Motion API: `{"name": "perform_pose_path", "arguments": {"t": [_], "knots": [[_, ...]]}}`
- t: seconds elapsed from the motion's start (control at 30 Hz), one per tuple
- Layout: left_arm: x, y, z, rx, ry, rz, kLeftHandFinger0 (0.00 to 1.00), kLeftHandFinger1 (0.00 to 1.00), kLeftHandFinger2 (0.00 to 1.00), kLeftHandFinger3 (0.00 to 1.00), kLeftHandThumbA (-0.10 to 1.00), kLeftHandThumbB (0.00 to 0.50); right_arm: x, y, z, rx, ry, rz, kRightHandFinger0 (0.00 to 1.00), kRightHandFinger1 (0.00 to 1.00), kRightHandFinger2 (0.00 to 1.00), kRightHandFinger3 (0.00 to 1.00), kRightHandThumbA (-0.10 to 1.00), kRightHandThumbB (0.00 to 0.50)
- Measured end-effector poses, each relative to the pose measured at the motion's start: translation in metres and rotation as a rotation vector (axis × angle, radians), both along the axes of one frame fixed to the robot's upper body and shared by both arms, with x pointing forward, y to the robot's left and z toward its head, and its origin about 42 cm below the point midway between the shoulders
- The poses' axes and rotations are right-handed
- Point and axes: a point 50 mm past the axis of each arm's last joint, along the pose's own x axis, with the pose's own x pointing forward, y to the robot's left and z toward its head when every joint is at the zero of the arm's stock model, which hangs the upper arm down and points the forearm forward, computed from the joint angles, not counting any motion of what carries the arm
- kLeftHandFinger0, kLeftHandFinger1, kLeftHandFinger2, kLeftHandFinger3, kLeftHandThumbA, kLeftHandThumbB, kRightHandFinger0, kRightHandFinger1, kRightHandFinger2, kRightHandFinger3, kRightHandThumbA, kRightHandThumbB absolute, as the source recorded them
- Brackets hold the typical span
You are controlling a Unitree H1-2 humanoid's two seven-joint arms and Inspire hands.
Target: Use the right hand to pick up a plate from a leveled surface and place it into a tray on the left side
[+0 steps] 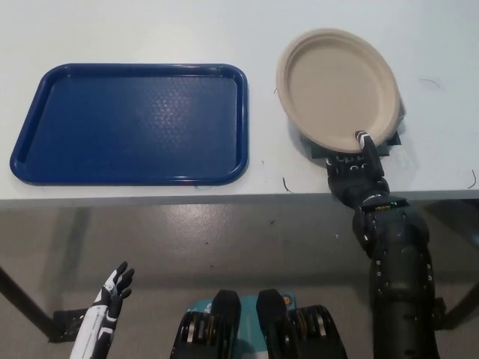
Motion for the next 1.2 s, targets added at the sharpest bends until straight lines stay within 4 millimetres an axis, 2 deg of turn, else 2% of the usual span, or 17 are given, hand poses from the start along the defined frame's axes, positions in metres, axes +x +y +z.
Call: {"name": "perform_pose_path", "arguments": {"t": [0.07, 0.2, 0.23, 0.33, 0.4, 0.43, 0.47, 0.53, 0.63, 0.8, 0.87, 0.93, 0.97, 1.0, 1.07, 1.2], "knots": [[0.001, 0.0, 0.0, 0.0, -0.002, -0.001, 1.0, 1.0, 1.0, 1.0, 1.0, 0.128, -0.002, 0.0, 0.001, -0.006, -0.004, -0.003, 0.0, 0.12, 0.6, 1.0, -0.1, 0.0], [0.001, -0.001, 0.001, -0.001, -0.002, -0.004, 1.0, 1.0, 1.0, 1.0, 1.0, 0.129, -0.016, -0.008, 0.003, -0.046, -0.037, -0.034, 0.0, 0.17, 0.57, 1.0, -0.1, 0.008], [0.001, 0.0, 0.001, 0.0, -0.002, -0.004, 1.0, 1.0, 1.0, 1.0, 1.0, 0.128, -0.021, -0.012, 0.005, -0.066, -0.056, -0.049, 0.0, 0.18, 0.56, 1.0, -0.1, 0.028], [0.002, 0.0, 0.001, 0.001, -0.002, -0.005, 1.0, 1.0, 1.0, 1.0, 1.0, 0.108, -0.036, -0.016, 0.01, -0.102, -0.092, -0.078, 0.0, 0.15, 0.58, 1.0, -0.1, 0.0], [0.003, 0.0, 0.002, 0.0, -0.004, -0.008, 1.0, 1.0, 1.0, 1.0, 1.0, 0.115, -0.048, -0.019, 0.014, -0.129, -0.118, -0.099, 0.0, 0.12, 0.61, 1.0, -0.1, 0.001], [0.004, -0.001, 0.002, 0.0, -0.005, -0.009, 1.0, 1.0, 1.0, 1.0, 1.0, 0.113, -0.054, -0.022, 0.017, -0.141, -0.136, -0.11, 0.0, 0.12, 0.67, 1.0, -0.1, 0.0], [0.004, -0.001, 0.002, 0.001, -0.005, -0.009, 1.0, 1.0, 1.0, 1.0, 1.0, 0.115, -0.061, -0.024, 0.019, -0.153, -0.148, -0.122, 0.0, 0.13, 0.68, 1.0, -0.1, 0.0], [0.004, -0.001, 0.002, 0.001, -0.004, -0.009, 1.0, 1.0, 1.0, 1.0, 1.0, 0.122, -0.07, -0.028, 0.024, -0.169, -0.164, -0.139, 0.0, 0.21, 0.69, 1.0, -0.1, 0.0], [0.004, -0.001, 0.002, 0.001, -0.002, -0.009, 1.0, 1.0, 1.0, 1.0, 1.0, 0.114, -0.087, -0.034, 0.038, -0.189, -0.207, -0.173, 0.0, 0.32, 0.68, 1.0, -0.1, 0.0], [0.004, 0.0, 0.001, 0.001, 0.001, -0.009, 1.0, 1.0, 1.0, 1.0, 1.0, 0.103, -0.103, -0.036, 0.075, -0.236, -0.314, -0.201, 0.0, 0.24, 0.64, 1.0, -0.1, 0.0], [0.005, 0.0, 0.001, 0.001, 0.002, -0.01, 1.0, 1.0, 1.0, 1.0, 1.0, 0.106, -0.109, -0.032, 0.094, -0.259, -0.37, -0.195, 0.0, 0.22, 0.64, 1.0, -0.1, 0.011], [0.005, 0.0, 0.0, 0.001, 0.004, -0.012, 1.0, 1.0, 1.0, 1.0, 1.0, 0.117, -0.114, -0.018, 0.117, -0.291, -0.441, -0.165, 0.0, 0.22, 0.65, 1.0, -0.1, 0.0], [0.005, 0.0, 0.0, 0.002, 0.006, -0.012, 1.0, 1.0, 1.0, 1.0, 1.0, 0.1, -0.112, -0.009, 0.125, -0.3, -0.461, -0.145, 0.0, 0.24, 0.68, 1.0, -0.1, 0.0], [0.005, -0.001, 0.0, 0.001, 0.006, -0.014, 1.0, 1.0, 1.0, 1.0, 1.0, 0.114, -0.11, -0.003, 0.131, -0.309, -0.473, -0.127, 0.0, 0.26, 0.69, 1.0, -0.1, 0.0], [0.006, -0.001, 0.0, 0.001, 0.006, -0.017, 1.0, 1.0, 1.0, 1.0, 1.0, 0.11, -0.106, 0.009, 0.141, -0.328, -0.496, -0.095, 0.0, 0.3, 0.71, 1.0, -0.1, 0.007], [0.007, -0.001, -0.001, 0.004, 0.009, -0.022, 1.0, 1.0, 1.0, 1.0, 1.0, 0.104, -0.086, 0.039, 0.15, -0.395, -0.489, -0.002, 0.0, 0.27, 0.72, 1.0, -0.1, 0.035]]}}
